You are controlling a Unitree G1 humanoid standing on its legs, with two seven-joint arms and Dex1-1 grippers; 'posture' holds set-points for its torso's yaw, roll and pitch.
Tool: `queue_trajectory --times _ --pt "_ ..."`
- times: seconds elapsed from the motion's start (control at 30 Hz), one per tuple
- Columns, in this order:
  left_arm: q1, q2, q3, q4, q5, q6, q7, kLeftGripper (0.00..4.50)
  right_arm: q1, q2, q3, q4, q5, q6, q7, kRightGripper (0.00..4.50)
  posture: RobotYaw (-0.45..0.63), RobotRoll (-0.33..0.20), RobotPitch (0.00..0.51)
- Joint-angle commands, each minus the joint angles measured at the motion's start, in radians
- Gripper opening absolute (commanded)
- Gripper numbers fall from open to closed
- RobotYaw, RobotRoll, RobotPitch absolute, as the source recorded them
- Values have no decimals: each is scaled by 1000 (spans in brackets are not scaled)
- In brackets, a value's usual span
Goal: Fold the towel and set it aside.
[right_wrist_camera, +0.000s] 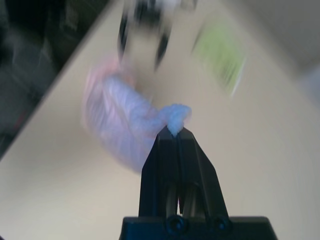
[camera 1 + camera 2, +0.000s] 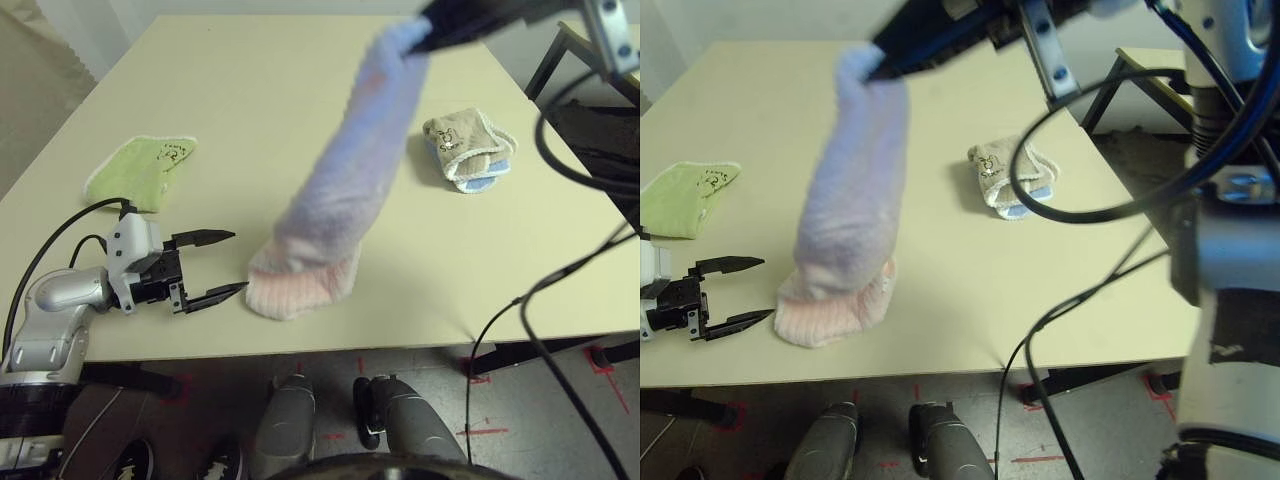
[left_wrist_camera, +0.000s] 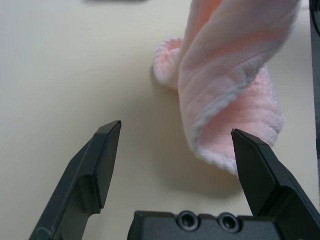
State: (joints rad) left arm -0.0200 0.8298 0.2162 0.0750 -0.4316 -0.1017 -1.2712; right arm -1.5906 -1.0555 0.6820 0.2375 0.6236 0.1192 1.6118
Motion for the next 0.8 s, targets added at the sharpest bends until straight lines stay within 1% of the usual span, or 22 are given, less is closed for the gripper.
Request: queue_trajectory --times 0.03,0.1,0.13,0.17,0.2,0.23,0.27,0.3,0.37,0.43,0.5,0.57,0.7,0.8 --pt "-4 -11 -25 6 12 -11 -10 4500 -94 30 152 275 -275 -283 3 18 97 0 121" --pt "-5 -15 -29 11 16 -16 -12 4500 -169 121 108 508 -435 -452 -6 18 98 0 123" --pt "-5 -16 -31 15 18 -18 -14 4500 -216 168 74 610 -506 -566 -78 18 98 0 123" --pt "-6 -17 -31 17 18 -20 -15 4500 -249 203 47 688 -559 -654 -129 18 98 0 123" --pt "-5 -18 -32 19 19 -22 -16 4500 -275 233 16 742 -586 -727 -166 18 100 0 123" --pt "-6 -18 -33 21 20 -23 -17 4500 -294 274 -44 768 -554 -765 -158 18 100 0 123" --pt "-6 -18 -34 23 21 -25 -17 4500 -292 325 -126 723 -443 -750 -91 18 103 0 121" --pt "-5 -18 -34 23 21 -26 -17 4500 -288 361 -187 689 -365 -737 -41 18 103 0 120" --pt "-5 -19 -35 25 22 -29 -17 4500 -258 390 -241 576 -242 -692 3 18 103 0 120" --pt "-8 -22 -37 28 23 -31 -16 4500 -196 384 -260 413 -119 -653 3 18 104 0 116" --pt "-15 -25 -41 34 26 -35 -15 4500 -145 347 -237 343 -83 -656 3 18 102 0 115" --pt "-20 -27 -45 39 27 -38 -15 4500 -119 304 -200 331 -83 -658 3 18 102 0 115" --pt "-40 -31 -56 57 30 -45 -17 4500 -82 191 -68 319 -116 -666 3 18 92 0 115" --pt "-53 -35 -67 69 33 -49 -22 4500 -84 160 -29 324 -129 -662 3 18 86 0 116"
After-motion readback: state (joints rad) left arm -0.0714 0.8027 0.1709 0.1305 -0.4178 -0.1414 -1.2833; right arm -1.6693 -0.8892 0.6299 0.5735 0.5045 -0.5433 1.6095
